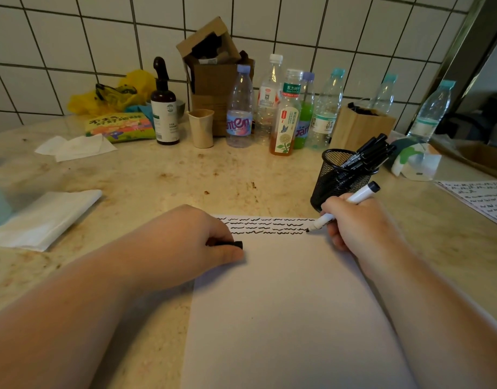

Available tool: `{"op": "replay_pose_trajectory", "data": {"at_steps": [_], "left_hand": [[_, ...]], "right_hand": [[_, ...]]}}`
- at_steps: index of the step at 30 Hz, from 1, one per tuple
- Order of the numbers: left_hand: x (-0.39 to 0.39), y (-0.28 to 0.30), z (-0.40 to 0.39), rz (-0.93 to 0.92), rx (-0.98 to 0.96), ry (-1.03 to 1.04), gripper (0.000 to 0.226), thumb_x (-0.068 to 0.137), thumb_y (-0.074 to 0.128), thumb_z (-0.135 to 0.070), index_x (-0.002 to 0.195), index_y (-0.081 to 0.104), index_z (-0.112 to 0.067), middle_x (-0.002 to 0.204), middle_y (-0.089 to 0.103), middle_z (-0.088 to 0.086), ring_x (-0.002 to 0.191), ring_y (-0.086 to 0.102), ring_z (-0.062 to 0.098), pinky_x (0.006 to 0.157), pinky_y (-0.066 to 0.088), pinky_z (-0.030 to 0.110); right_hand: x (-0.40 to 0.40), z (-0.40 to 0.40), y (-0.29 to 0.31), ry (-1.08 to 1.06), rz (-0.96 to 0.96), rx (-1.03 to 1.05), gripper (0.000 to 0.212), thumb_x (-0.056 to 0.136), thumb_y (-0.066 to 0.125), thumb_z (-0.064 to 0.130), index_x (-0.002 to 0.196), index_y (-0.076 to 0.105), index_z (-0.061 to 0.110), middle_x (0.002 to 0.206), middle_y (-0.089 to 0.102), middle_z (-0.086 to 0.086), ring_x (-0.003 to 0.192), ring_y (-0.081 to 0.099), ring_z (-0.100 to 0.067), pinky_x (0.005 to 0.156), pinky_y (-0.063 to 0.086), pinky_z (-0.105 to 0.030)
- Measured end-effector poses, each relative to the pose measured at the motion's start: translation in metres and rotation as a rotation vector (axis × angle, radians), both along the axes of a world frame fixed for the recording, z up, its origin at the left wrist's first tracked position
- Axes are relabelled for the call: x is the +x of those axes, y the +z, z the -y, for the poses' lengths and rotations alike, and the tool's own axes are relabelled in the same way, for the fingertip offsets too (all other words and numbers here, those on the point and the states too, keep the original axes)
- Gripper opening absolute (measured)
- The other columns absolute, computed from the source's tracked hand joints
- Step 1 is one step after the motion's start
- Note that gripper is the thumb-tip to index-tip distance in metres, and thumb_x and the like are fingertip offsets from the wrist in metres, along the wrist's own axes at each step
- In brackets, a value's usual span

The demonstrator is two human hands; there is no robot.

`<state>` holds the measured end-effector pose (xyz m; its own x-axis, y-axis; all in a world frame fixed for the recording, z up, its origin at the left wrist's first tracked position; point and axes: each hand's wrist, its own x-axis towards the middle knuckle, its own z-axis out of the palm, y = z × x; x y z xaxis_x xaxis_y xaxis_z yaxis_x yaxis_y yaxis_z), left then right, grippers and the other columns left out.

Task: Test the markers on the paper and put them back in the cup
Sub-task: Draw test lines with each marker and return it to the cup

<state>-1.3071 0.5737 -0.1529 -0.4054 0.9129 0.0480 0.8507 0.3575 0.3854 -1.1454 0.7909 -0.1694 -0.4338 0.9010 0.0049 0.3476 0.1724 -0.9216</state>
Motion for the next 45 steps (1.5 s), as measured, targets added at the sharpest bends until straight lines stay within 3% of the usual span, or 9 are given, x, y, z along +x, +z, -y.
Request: {"op": "replay_pose_trajectory", "data": {"at_steps": [9,15,23,25,29,34,36,39,45], "left_hand": [[0.000,0.000,0.000,0.008,-0.002,0.004,0.036,0.082,0.056,-0.064,0.093,0.073,-0.034,0.078,0.071,-0.013,0.070,0.063,0.003,0.066,0.053,0.027],[0.001,0.001,0.000,0.016,-0.004,0.011,0.036,0.082,0.055,-0.064,0.093,0.073,-0.034,0.078,0.071,-0.013,0.070,0.062,0.003,0.065,0.052,0.025],[0.003,0.002,0.001,0.031,-0.009,0.018,0.036,0.083,0.054,-0.065,0.091,0.073,-0.035,0.076,0.071,-0.010,0.069,0.063,0.006,0.064,0.052,0.028],[0.003,0.002,0.002,0.028,-0.006,0.017,0.037,0.085,0.052,-0.064,0.090,0.072,-0.033,0.075,0.070,-0.008,0.067,0.062,0.008,0.064,0.053,0.030],[0.004,0.003,0.001,-0.002,0.034,0.018,0.033,0.090,0.051,-0.057,0.094,0.070,-0.030,0.078,0.069,-0.007,0.071,0.061,0.007,0.066,0.050,0.028],[0.005,0.005,-0.002,0.007,0.089,0.027,0.023,0.097,0.050,-0.044,0.082,0.063,-0.032,0.072,0.066,-0.010,0.065,0.056,0.006,0.056,0.041,0.018],[0.005,0.005,-0.002,0.011,0.113,0.026,0.025,0.097,0.049,-0.043,0.083,0.065,-0.030,0.072,0.067,-0.010,0.068,0.056,0.007,0.056,0.041,0.018],[0.005,0.004,-0.003,0.022,0.131,0.028,0.025,0.097,0.049,-0.044,0.089,0.067,-0.029,0.073,0.067,-0.010,0.072,0.056,0.005,0.063,0.043,0.019],[0.005,0.004,-0.003,0.038,0.143,0.025,0.024,0.096,0.049,-0.045,0.090,0.068,-0.031,0.073,0.067,-0.011,0.067,0.056,0.007,0.052,0.040,0.018]], "right_hand": [[0.000,0.006,0.002,0.046,0.027,0.056,0.016,0.072,0.059,0.028,0.063,0.066,0.017,0.048,0.060,0.002,0.044,0.051,-0.020,0.060,0.045,-0.040],[0.003,0.008,0.005,0.011,0.058,0.073,0.021,0.074,0.058,0.027,0.065,0.066,0.010,0.047,0.061,0.000,0.042,0.055,-0.018,0.063,0.054,-0.044],[0.009,0.015,0.017,-0.067,0.140,0.145,0.022,0.077,0.057,0.031,0.065,0.067,0.016,0.062,0.070,0.000,0.062,0.059,-0.023,0.058,0.043,-0.034],[0.011,0.018,0.019,-0.069,0.098,0.184,0.025,0.082,0.057,0.028,0.061,0.068,0.021,0.064,0.072,0.005,0.062,0.059,-0.018,0.056,0.039,-0.030],[0.008,0.029,0.022,0.118,-0.145,0.125,0.020,0.093,0.061,0.021,0.075,0.069,0.017,0.055,0.058,0.000,0.043,0.050,-0.008,0.045,0.038,-0.024],[0.004,0.039,0.024,0.444,-0.434,-0.121,0.015,0.087,0.072,0.020,0.075,0.070,0.012,0.058,0.057,-0.008,0.046,0.046,-0.017,0.044,0.037,-0.023],[0.005,0.040,0.024,0.549,-0.512,-0.263,0.023,0.086,0.061,0.025,0.076,0.075,0.009,0.061,0.061,-0.015,0.051,0.049,-0.022,0.046,0.041,-0.027],[0.004,0.041,0.023,0.605,-0.514,-0.297,0.031,0.085,0.053,0.024,0.082,0.075,0.003,0.065,0.064,-0.021,0.056,0.052,-0.026,0.048,0.045,-0.028],[0.005,0.045,0.022,0.620,-0.472,-0.242,0.017,0.082,0.058,0.017,0.086,0.065,0.002,0.073,0.071,-0.024,0.055,0.061,-0.024,0.051,0.050,-0.028]]}}
